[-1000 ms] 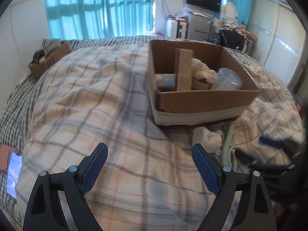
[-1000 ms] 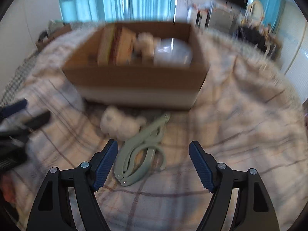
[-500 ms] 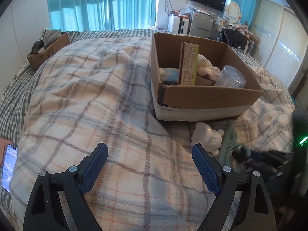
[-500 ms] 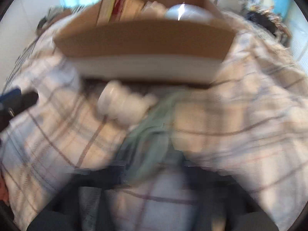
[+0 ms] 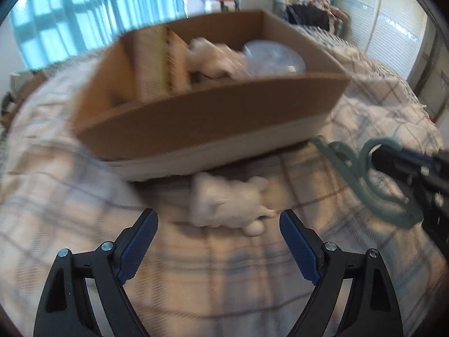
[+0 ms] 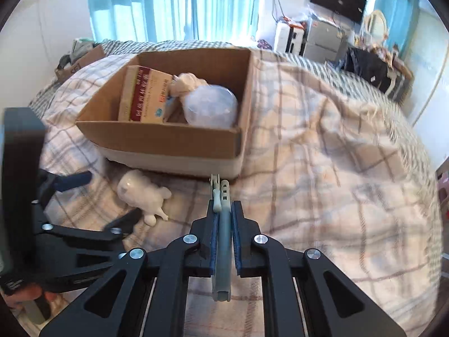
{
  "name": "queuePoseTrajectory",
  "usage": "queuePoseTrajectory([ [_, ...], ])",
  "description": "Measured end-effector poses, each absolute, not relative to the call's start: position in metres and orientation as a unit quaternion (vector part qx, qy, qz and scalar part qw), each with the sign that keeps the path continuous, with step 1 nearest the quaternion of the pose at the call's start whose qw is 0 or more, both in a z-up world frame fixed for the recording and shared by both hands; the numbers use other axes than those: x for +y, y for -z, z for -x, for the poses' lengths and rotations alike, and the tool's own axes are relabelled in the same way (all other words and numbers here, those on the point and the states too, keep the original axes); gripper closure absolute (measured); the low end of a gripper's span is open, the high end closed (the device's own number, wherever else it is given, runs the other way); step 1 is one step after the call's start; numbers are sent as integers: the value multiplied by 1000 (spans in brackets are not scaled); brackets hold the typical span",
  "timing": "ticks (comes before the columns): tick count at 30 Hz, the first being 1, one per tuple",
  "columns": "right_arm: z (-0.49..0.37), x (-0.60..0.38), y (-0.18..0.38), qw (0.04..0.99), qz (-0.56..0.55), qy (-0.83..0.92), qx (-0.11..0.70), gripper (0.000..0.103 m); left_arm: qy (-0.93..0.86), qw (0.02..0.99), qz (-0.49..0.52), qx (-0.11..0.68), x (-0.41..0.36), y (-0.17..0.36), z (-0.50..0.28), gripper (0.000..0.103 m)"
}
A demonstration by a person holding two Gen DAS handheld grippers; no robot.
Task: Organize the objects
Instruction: 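Grasp green clip with right tool while left tool grasps white bear figurine, then lower bear figurine into box with left tool while right tool drops clip in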
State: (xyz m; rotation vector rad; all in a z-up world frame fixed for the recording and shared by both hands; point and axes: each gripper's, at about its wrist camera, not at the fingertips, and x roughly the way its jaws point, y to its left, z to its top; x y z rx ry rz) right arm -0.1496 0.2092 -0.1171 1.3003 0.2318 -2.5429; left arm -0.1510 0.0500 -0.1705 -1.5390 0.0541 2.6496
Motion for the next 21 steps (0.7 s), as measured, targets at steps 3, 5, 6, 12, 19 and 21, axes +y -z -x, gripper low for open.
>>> queuePoseTrajectory([
  [3,154,220,134,142,-463,873,56,94,-860,36,508,33,60,188,165,14],
  [5,154,223,138,145,-465,872,47,94,-853,35,520,35,62,200,175,27],
  [6,154,222,137,146,-464,872,46,94,-855,31,516,31,60,202,176,32],
  [12,144,221,134,150,-456,876,48,94,-869,39,494,-12,43,185,155,38],
  [19,113,200,104,167,-425,887,74,94,-885,57,460,-36,22,140,111,38],
  [21,106,195,94,169,-420,888,83,94,-895,59,441,-37,15,117,100,38],
])
